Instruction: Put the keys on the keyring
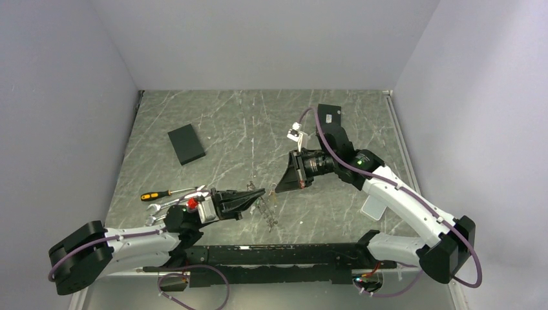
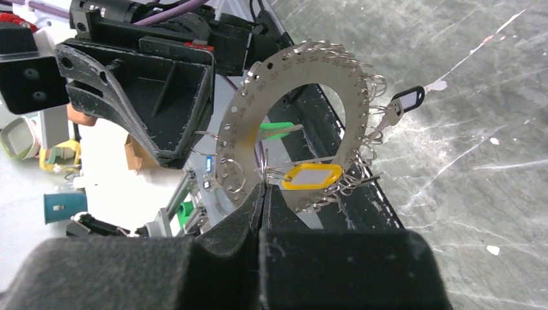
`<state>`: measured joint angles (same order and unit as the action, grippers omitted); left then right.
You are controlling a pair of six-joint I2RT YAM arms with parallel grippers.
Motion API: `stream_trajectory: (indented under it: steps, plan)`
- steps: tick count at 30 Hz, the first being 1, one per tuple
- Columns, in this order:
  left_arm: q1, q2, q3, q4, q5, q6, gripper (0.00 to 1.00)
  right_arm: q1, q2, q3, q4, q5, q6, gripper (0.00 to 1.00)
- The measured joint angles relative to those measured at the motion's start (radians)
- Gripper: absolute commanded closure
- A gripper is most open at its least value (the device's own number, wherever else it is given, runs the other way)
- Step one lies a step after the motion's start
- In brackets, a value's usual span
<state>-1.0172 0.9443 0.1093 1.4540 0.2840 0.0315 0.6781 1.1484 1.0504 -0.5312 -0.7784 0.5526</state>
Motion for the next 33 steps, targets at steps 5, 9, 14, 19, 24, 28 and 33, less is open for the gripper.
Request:
stream_trajectory:
  steps: [5,9,14,19,24,28,33]
  plan:
    - [0.0,0.0,0.0,0.0,0.026,-0.003,1.0,0.0,0.014,0.035,-0.022,-0.023,-0.008,1.0]
    - [0.0,0.004,0.0,0.0,0.04,-0.003,1.0,0.011,0.023,0.057,-0.029,-0.042,-0.011,1.0]
    - [0.0,0.011,0.004,0.001,0.041,-0.001,1.0,0.043,0.037,0.068,-0.054,-0.046,-0.016,1.0]
    - [0.0,0.021,0.016,0.001,0.041,0.002,1.0,0.085,0.056,0.09,-0.09,-0.042,-0.031,1.0]
    - [0.0,0.037,0.026,0.004,0.043,0.001,1.0,0.103,0.058,0.096,-0.107,-0.034,-0.037,1.0]
    - [0.0,0.041,0.026,0.004,0.043,0.001,1.0,0.102,0.058,0.096,-0.111,-0.032,-0.037,1.0]
    - [0.0,0.041,0.026,0.004,0.043,0.001,1.0,0.103,0.058,0.1,-0.113,-0.011,-0.04,1.0]
